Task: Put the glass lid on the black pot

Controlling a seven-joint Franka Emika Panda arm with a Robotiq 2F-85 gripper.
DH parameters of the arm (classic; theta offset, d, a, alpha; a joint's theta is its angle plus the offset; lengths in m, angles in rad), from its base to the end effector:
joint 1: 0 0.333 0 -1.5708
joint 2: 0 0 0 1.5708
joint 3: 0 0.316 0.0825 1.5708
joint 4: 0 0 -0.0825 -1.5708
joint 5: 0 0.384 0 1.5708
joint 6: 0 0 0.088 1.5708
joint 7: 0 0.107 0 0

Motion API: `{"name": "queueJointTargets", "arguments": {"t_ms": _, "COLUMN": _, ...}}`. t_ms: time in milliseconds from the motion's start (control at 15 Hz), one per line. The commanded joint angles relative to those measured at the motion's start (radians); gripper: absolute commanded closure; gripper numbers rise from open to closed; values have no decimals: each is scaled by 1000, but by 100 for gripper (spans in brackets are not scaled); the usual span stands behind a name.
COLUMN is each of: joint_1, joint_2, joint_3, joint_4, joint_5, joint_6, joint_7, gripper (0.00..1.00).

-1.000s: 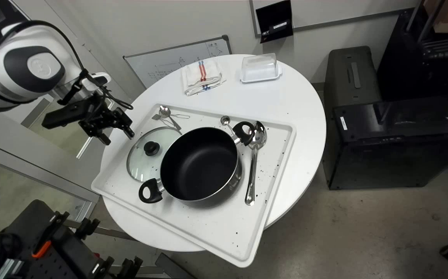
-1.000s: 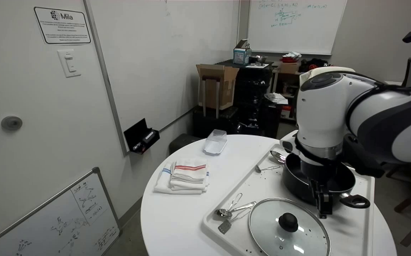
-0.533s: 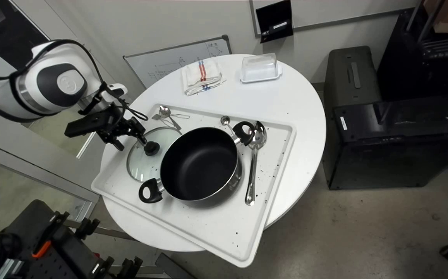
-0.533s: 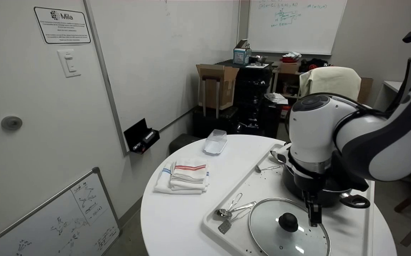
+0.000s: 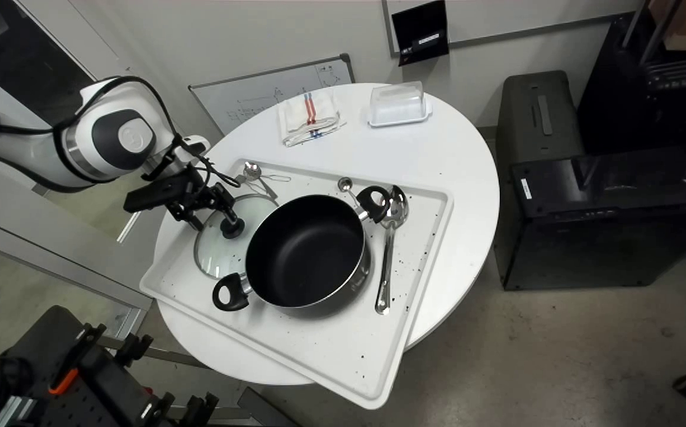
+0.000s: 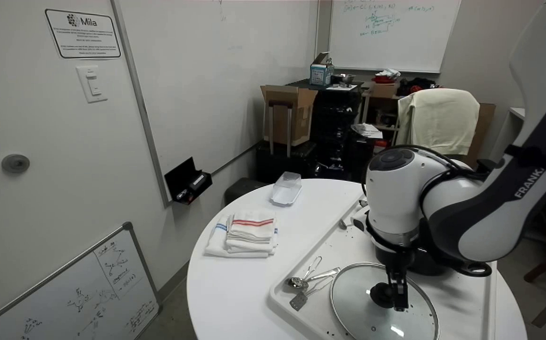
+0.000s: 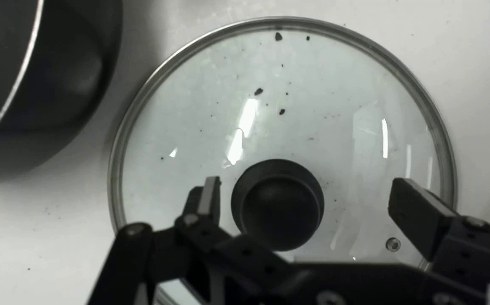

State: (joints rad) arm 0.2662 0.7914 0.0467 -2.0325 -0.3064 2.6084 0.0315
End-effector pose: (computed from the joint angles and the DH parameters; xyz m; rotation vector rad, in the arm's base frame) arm 0.5145 0.1757 0.0344 2.8882 0.8177 -0.2858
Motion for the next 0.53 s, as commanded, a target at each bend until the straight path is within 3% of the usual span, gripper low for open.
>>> {"name": "queueJointTargets", "arguments": {"t_ms": 0, "joint_1": 20, "joint_2": 68, "joint_3": -19, "joint_4": 88, "joint_5": 5, "joint_6": -9, "joint_7": 0, "gripper": 0}}
{"name": "queueJointTargets", "arguments": {"t_ms": 467, "joint_1": 18, "joint_2": 108, "joint_3": -15, "joint_4": 133, "joint_5": 12, "joint_6": -9, "joint_7": -6, "gripper": 0}}
